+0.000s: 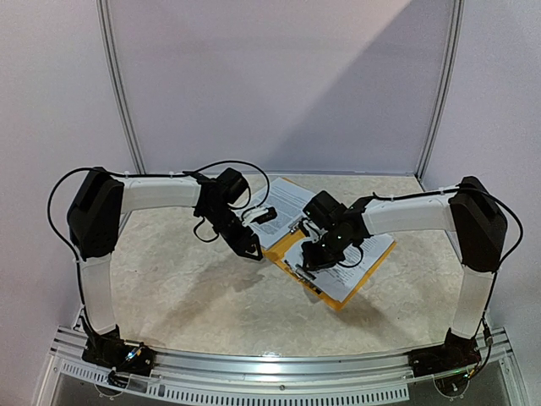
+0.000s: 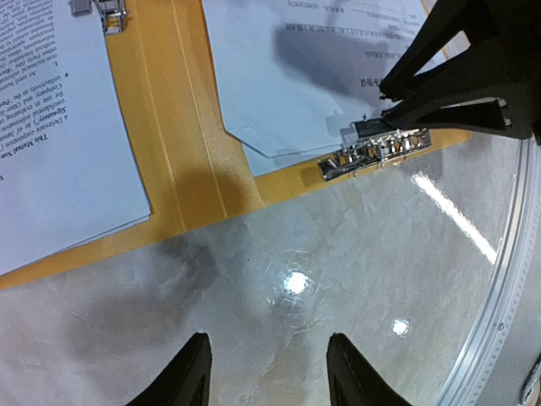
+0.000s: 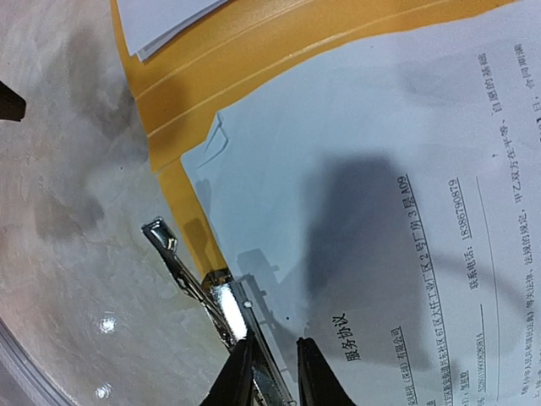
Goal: Put the files into the folder
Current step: Close the spring clip on the folder with some files, then adjust the file in the folder with some files.
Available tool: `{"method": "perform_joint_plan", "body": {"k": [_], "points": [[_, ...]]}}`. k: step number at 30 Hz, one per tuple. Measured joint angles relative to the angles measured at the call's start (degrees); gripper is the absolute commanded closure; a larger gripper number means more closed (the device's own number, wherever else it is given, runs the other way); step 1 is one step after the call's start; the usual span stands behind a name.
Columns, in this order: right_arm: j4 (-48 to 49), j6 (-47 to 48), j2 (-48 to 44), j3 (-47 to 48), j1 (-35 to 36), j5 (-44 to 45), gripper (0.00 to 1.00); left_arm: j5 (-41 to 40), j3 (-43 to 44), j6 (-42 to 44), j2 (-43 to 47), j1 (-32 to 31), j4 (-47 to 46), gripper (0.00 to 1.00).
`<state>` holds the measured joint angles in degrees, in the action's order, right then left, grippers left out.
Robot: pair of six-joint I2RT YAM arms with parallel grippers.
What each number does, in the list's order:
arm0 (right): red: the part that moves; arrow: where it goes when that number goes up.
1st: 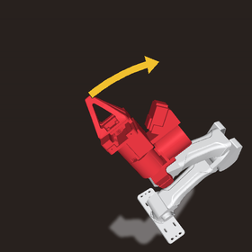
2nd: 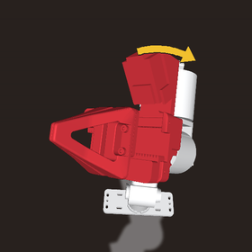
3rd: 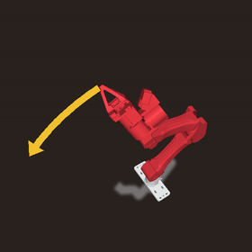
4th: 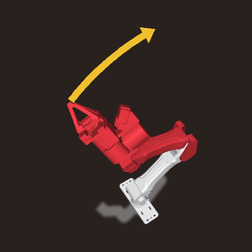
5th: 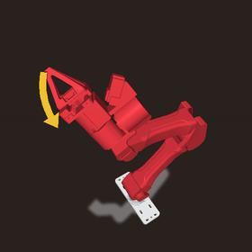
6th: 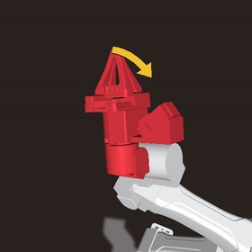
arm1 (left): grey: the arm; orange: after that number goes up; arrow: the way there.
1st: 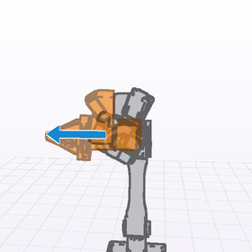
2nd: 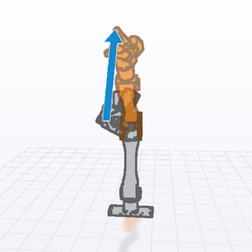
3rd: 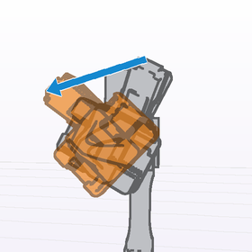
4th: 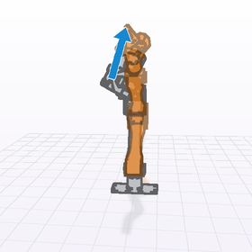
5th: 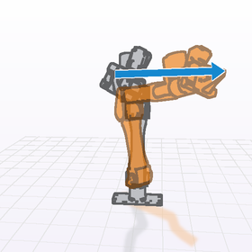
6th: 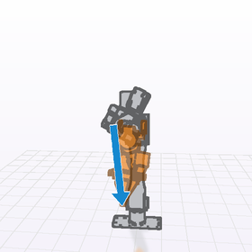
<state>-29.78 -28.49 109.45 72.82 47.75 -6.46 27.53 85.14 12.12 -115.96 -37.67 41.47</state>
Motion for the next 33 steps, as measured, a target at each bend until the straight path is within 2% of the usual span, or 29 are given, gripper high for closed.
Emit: {"method": "perform_joint_plan", "body": {"k": [12,19,23,26,30,33], "points": [[-0.8,-1.5,-1.6,-2.9,1.4,0.8,0.81,0.0,0.0,0.2,0.0,0.0,0.0,0.51],[-2.5,-3.2,-6.1,-4.3,1.6,3.3,0.78,0.0,0.0,0.2,0.0,0.0,0.0,0.51],[-4.4,-4.9,-9.6,-4.3,1.6,6.6,0.73,0.0,0.0,0.1,0.0,0.0,0.0,0.5],[-5.3,-6.7,-12.3,-4.4,1.7,8.5,0.63,0.0,1.0,0.0,-0.5,-0.1,0.2,0.46],[-5.6,-8.3,-15.2,-4.4,2.0,11.5,0.53,-0.1,5.3,-1.3,-3.1,-0.5,-0.4,0.45],[-6.7,-9.4,-15.9,-4.4,1.4,14.9,0.5,-0.2,9.2,-2.8,-5.8,-1.3,-1.4,0.46]]}}
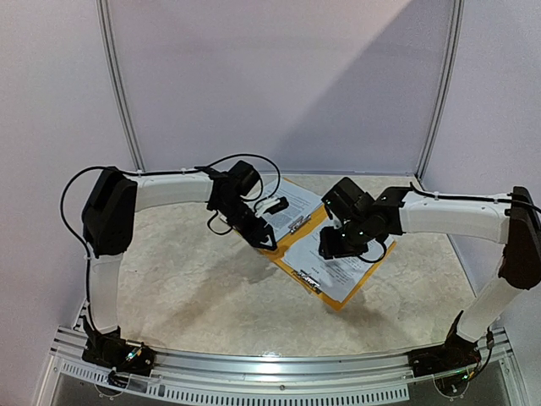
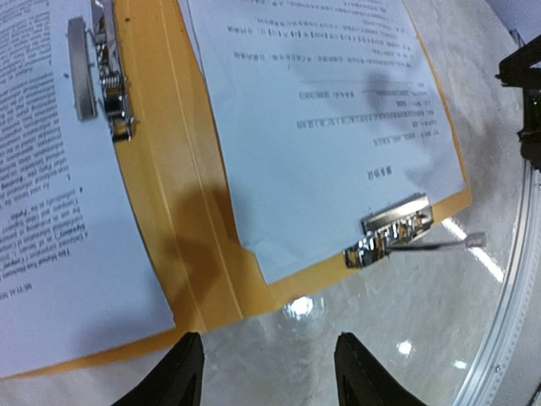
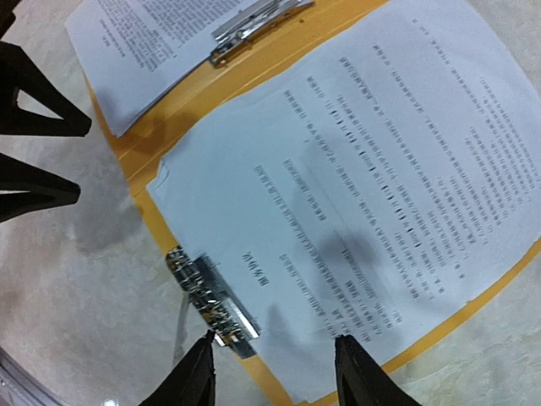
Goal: Put the files into the folder
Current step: Adjust the file in the folder with some files.
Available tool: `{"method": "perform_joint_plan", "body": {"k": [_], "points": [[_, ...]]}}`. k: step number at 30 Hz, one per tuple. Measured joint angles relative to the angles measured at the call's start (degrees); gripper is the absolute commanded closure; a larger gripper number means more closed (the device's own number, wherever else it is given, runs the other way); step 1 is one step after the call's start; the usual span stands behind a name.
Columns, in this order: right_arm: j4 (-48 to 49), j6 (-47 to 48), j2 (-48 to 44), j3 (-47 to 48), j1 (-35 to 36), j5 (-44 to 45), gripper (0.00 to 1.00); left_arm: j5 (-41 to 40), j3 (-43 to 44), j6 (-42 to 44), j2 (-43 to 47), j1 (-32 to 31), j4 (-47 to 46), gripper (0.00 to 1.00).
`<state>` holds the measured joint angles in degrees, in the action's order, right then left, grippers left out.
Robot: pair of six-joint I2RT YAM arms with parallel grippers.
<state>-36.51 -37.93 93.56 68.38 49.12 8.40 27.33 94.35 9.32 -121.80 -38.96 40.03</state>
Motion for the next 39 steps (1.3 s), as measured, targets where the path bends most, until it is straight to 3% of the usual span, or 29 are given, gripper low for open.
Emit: {"method": "perform_joint_plan", "body": {"k": [4,11,17,24,31,39], "points": [[-0.6,0.8,-0.9,-0.9,-5.2,1.9,0.44,-0.7,6.4,-0.8,-5.0,-1.5,0.3,0.46],[0.7,9.0,-1.0,-0.5,-25.6,2.3,0.38,-2.3,13.2,-1.2,-11.3,-2.9,2.1,0.47],[3.8,13.7,6.1,5.3,-35.2,-1.1,0.38,-2.2,15.5,-1.8,-13.1,-2.9,2.9,0.51],[6.1,16.3,20.6,16.2,-39.3,-6.3,0.41,-1.0,16.3,-2.3,-14.9,-2.9,4.3,0.58],[6.1,17.5,33.2,26.8,-40.3,-11.7,0.52,-0.8,16.3,-2.3,-15.6,-2.9,4.9,0.63],[7.1,16.9,34.8,26.9,-40.2,-15.4,0.53,0.2,16.3,-2.6,-15.6,-2.9,5.0,0.71]]}}
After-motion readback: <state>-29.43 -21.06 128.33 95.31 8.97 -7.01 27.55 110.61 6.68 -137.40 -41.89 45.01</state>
